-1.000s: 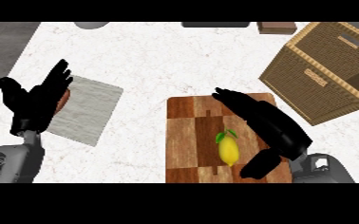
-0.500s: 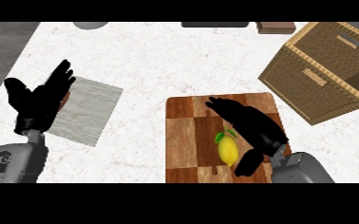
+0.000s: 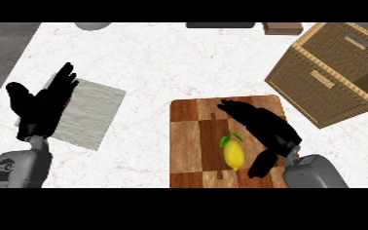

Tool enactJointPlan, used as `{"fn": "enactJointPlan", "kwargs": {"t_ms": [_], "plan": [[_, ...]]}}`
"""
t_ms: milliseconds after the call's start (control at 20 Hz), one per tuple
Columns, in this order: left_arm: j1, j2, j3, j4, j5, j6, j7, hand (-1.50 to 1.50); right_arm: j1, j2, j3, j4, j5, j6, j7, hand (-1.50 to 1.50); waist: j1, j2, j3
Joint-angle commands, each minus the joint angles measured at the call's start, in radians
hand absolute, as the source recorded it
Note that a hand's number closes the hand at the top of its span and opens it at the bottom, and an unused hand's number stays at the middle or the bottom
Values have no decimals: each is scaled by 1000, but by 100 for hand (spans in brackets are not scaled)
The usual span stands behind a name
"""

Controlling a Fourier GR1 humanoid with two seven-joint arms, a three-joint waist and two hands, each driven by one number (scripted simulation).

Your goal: Pick the lemon from the cutting board and place it in the basket

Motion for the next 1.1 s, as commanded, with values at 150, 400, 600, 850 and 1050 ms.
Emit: {"fn": "enactJointPlan", "kwargs": {"t_ms": [150, 400, 600, 850, 1050], "plan": [[4, -15, 21, 32, -13, -27, -43, 0, -23, 29, -36, 70, -3, 39, -104, -150, 1, 1, 0], [-7, -31, 24, 46, -35, -30, -41, 0, 72, 40, 10, -3, 82, 22, -109, -150, -1, 0, 0], [15, -7, 59, 4, -3, -56, 1, 0, 102, 68, 23, -103, 122, 36, -10, -150, -2, -1, 0], [-10, 10, 87, 45, -8, -80, -36, 0, 49, 59, -5, 39, 187, 1, -87, -150, -1, 0, 0], [-37, -15, 58, 38, -21, -67, 6, 0, 44, 90, 73, 109, 271, -72, -123, 150, 0, 0, 0]]}}
